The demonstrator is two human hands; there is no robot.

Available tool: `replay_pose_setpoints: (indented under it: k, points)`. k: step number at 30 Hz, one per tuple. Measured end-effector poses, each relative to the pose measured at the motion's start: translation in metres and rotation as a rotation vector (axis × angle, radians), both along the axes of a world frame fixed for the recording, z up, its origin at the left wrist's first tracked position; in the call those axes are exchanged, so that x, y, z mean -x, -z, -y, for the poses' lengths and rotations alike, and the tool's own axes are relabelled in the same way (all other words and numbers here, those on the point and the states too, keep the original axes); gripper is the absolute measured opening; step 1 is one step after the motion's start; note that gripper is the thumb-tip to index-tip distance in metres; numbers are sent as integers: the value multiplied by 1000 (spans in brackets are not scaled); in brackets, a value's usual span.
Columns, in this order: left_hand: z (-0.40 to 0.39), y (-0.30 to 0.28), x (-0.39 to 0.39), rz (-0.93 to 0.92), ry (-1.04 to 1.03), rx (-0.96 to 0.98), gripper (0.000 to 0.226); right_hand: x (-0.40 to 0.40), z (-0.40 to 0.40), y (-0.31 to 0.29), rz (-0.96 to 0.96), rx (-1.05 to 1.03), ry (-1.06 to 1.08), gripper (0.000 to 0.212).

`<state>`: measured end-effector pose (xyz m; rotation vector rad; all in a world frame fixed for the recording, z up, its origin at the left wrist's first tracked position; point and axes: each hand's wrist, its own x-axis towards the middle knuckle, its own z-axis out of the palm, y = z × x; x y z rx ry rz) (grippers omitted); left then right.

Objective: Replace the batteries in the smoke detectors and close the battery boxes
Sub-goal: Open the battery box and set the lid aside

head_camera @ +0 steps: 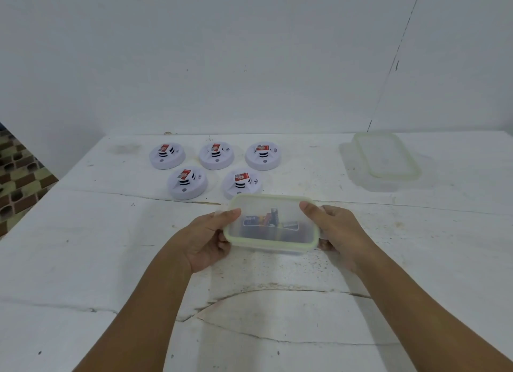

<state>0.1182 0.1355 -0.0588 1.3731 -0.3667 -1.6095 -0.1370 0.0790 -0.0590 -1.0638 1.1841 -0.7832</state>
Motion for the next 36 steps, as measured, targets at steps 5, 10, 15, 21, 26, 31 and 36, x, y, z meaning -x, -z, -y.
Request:
replay_pose_setpoints:
  k: [5,10,15,21,26,31,36]
  points:
    - [-3,3,3,11,-36,66,33,2,-2,4,48,-2,9,42]
    - [-19,7,15,396,-265,71,54,1,0,0,-18,17,63,47]
    - [-54,-4,36,278,-161,-59,46,-1,17,-7,-258,205,40,25]
    - [-54,-8,65,238,-17,-21,47,-12,21,-20,-325,189,-133,58]
    - [-42,1,61,365,8,68,48,2,1,-14,-276,-50,-264,40]
    - [-24,-5,46,178,43,58,52,4,3,-6,-114,-178,-198,63]
    - [-11,-8,36,105,132,144,87,-3,1,3,-91,-189,-189,44]
